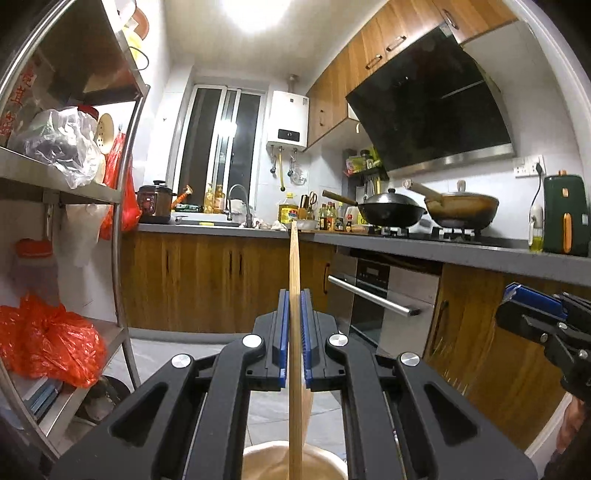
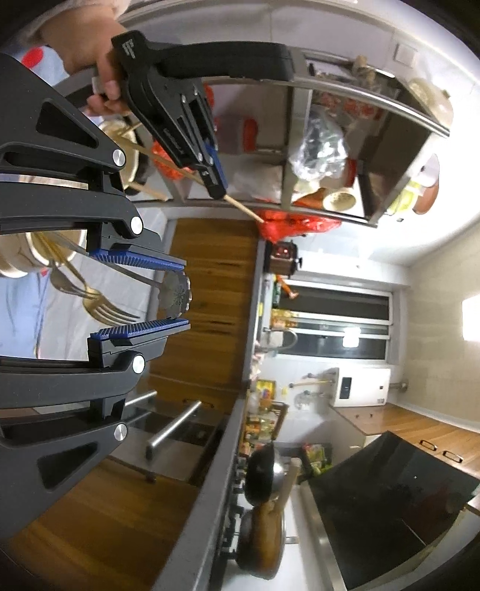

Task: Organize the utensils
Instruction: 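Lift the flower-shaped spoon over the short cup while the left tool lifts the chopstick over the tall cup, then drop the flower-shaped spoon into the short cup while the left tool drops the chopstick into the tall cup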

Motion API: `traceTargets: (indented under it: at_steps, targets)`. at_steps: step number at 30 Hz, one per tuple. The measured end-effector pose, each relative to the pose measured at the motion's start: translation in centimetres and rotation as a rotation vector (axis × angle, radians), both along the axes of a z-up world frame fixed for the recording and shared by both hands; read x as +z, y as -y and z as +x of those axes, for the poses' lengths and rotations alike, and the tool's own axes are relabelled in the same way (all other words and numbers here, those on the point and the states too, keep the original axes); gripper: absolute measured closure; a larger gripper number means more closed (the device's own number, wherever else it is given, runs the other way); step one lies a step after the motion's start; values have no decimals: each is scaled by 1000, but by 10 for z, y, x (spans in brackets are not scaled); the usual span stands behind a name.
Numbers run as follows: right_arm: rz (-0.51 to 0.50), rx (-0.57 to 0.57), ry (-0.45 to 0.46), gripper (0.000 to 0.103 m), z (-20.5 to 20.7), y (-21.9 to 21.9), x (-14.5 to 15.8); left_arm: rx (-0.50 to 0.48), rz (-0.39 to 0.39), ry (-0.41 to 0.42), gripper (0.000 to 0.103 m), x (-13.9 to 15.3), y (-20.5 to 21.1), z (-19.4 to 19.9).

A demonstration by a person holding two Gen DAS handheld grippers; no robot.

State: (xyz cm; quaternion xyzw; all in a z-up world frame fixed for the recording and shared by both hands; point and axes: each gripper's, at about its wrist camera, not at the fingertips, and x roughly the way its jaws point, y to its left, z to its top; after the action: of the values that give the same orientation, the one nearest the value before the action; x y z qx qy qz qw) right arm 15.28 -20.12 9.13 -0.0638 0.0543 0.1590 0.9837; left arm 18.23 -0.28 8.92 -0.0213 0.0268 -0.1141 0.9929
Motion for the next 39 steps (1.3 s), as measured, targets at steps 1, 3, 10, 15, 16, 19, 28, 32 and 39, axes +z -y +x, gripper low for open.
traceTargets:
  at_steps: [1,3,10,15,16,19,28,32,39]
  targets:
    - [-6,0,-2,75,1,-2,-3,-1,12,3,97,-2,2,1]
    - [-26,10,-17,75,4,-6,-10,4,44,7,97,-6,6,1]
    - [-113,42,-75,75,12,-25,-30,10,92,-56,97,-11,1,0]
    - [-154,54,-115,75,18,-38,-42,32,86,-112,97,-16,-9,-2]
    - [-158,54,-116,75,19,-39,-43,33,89,-119,97,-17,-10,-1]
    - [-168,50,-127,75,21,-43,-47,56,115,-129,97,-20,-11,1]
    - [-174,47,-128,74,24,-48,-51,42,112,-129,76,-21,-13,2]
    - [-179,49,-137,72,27,-50,-53,30,104,-118,71,-18,-12,0]
    - [-145,72,-113,53,23,-41,-48,23,109,-98,63,-9,-8,-9]
